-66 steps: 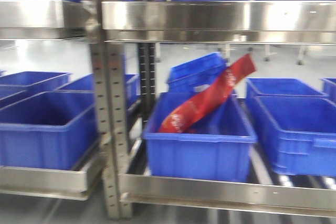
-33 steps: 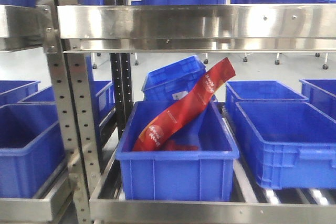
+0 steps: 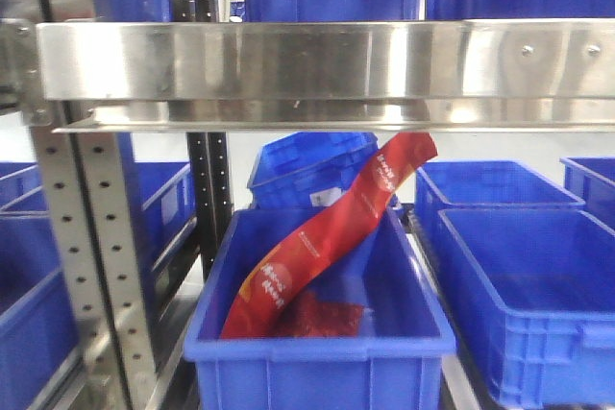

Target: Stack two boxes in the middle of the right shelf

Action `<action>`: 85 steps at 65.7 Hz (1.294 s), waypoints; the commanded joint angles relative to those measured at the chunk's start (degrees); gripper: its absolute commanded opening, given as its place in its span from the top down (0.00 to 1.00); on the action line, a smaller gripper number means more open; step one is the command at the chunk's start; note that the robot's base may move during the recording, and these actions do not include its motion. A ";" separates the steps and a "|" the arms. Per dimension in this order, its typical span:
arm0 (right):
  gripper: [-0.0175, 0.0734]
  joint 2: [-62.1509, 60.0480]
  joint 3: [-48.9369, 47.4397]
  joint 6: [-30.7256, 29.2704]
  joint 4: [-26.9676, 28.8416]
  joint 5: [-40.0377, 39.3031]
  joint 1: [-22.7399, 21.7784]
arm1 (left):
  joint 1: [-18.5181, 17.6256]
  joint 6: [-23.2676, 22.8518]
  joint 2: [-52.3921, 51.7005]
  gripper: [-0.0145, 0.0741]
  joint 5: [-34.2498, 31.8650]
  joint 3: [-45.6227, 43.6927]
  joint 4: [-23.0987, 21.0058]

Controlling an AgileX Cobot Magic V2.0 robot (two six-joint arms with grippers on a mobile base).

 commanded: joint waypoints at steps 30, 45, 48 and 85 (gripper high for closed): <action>0.98 -0.66 -0.56 -0.55 -3.15 -3.16 -0.50 | 0.20 0.30 -1.21 0.96 -1.77 -0.92 1.42; 0.98 -0.66 -0.56 -0.55 -3.15 -3.16 -0.50 | 0.20 0.30 -1.21 0.96 -1.77 -0.92 1.42; 0.98 -0.66 -0.56 -0.55 -3.15 -3.16 -0.50 | 0.20 0.30 -1.21 0.96 -1.77 -0.92 1.42; 0.98 -0.66 -0.56 -0.55 -3.15 -3.16 -0.50 | 0.20 0.30 -1.21 0.96 -1.77 -0.92 1.42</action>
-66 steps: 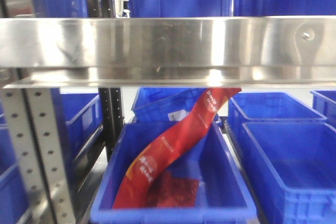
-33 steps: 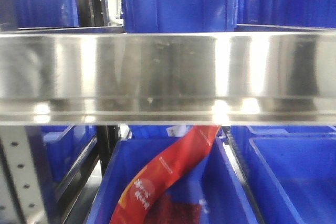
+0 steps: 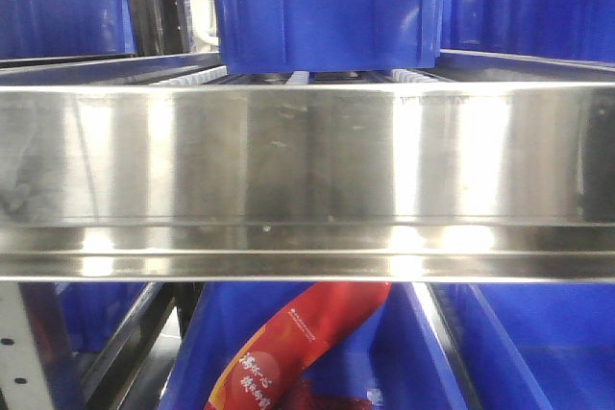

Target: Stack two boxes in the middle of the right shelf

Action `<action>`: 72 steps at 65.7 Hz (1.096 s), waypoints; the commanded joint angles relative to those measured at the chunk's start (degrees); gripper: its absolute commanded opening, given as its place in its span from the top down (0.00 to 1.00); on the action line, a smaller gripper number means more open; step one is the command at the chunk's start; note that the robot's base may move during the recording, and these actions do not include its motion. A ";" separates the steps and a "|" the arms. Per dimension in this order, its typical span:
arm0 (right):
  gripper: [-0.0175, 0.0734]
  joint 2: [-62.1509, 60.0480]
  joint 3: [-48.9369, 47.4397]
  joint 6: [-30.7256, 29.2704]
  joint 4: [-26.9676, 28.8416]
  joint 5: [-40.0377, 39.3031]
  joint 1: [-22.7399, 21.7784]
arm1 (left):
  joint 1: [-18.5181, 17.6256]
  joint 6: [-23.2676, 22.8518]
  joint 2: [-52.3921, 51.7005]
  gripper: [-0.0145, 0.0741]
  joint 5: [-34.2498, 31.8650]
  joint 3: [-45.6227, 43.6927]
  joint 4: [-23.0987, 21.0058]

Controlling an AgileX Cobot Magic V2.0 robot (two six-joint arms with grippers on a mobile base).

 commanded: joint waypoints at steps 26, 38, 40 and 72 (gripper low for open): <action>0.98 -0.66 -0.56 -0.55 -3.15 -3.16 -0.50 | 0.20 0.30 -1.21 0.96 -1.77 -0.92 1.42; 0.98 -0.66 -0.56 -0.55 -3.15 -3.16 -0.50 | 0.20 0.30 -1.21 0.96 -1.77 -0.92 1.42; 0.98 -0.66 -0.56 -0.55 -3.15 -3.16 -0.50 | 0.20 0.30 -1.21 0.96 -1.77 -0.92 1.42; 0.98 -0.66 -0.56 -0.55 -3.15 -3.16 -0.50 | 0.20 0.30 -1.21 0.96 -1.77 -0.92 1.42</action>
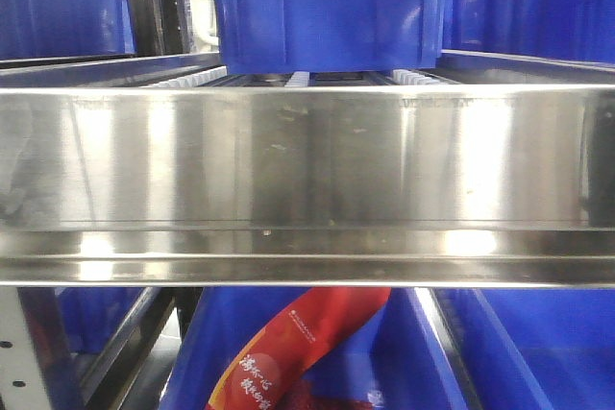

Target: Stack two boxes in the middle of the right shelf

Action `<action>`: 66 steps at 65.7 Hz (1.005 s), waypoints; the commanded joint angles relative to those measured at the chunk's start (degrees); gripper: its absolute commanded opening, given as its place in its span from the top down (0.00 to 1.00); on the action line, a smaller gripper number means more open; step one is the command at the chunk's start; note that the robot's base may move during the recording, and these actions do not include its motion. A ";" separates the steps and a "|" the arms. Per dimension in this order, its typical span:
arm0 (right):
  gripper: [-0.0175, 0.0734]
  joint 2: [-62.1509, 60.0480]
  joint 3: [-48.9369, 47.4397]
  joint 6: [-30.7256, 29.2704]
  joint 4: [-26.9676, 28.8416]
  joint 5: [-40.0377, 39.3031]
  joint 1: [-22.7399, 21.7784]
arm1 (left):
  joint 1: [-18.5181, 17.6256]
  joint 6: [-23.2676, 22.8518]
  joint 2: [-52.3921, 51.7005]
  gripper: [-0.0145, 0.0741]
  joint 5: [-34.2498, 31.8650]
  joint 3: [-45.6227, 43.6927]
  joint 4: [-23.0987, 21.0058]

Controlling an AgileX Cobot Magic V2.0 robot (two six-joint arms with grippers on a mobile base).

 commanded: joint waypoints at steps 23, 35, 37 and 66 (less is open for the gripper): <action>0.98 -0.36 -0.32 -0.55 -2.09 -1.14 -0.50 | 0.20 0.30 -0.26 0.96 2.78 -0.92 1.51; 0.98 3.74 -0.32 -0.55 -0.70 7.63 -0.50 | 0.20 0.30 4.31 0.96 4.61 -0.54 5.28; 0.98 4.65 -0.32 -0.55 -0.70 8.98 -0.50 | 0.20 0.30 4.89 0.96 4.61 -0.26 5.28; 0.92 14.51 -0.32 -0.55 -0.11 14.14 -0.50 | 0.20 0.30 10.49 0.93 4.61 7.27 6.27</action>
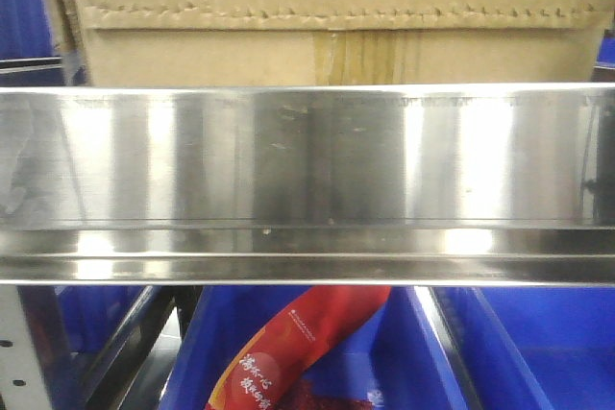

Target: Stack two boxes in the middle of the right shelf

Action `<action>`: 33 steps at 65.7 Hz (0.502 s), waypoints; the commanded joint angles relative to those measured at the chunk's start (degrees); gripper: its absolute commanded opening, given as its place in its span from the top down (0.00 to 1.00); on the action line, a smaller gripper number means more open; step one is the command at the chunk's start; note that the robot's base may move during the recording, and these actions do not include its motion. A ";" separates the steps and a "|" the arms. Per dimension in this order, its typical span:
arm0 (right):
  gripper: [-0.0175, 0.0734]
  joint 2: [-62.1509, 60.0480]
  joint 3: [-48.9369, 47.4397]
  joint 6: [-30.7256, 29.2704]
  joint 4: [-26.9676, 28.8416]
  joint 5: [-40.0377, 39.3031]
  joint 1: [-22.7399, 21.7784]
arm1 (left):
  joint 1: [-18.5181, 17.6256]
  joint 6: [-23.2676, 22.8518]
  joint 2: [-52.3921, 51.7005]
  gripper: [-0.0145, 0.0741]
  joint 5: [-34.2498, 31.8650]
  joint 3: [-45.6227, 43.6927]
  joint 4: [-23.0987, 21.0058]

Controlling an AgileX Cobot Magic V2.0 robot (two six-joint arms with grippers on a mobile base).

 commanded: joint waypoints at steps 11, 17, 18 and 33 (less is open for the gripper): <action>0.58 -0.07 -0.46 -0.82 -1.88 -1.42 -0.50 | 0.30 0.38 -0.29 0.59 -1.33 -0.04 2.81; 0.37 -0.07 -0.58 -0.82 -1.88 -1.53 -0.50 | 0.30 0.38 -0.29 0.31 -1.33 -0.04 2.81; 0.34 -0.07 -0.58 -0.82 -1.88 -1.53 -0.50 | 0.30 0.38 -0.29 0.26 -1.33 -0.04 2.81; 0.23 -2.42 -0.58 -0.82 -1.88 -3.80 -0.50 | 0.30 0.38 -1.36 0.27 -1.33 -0.04 2.69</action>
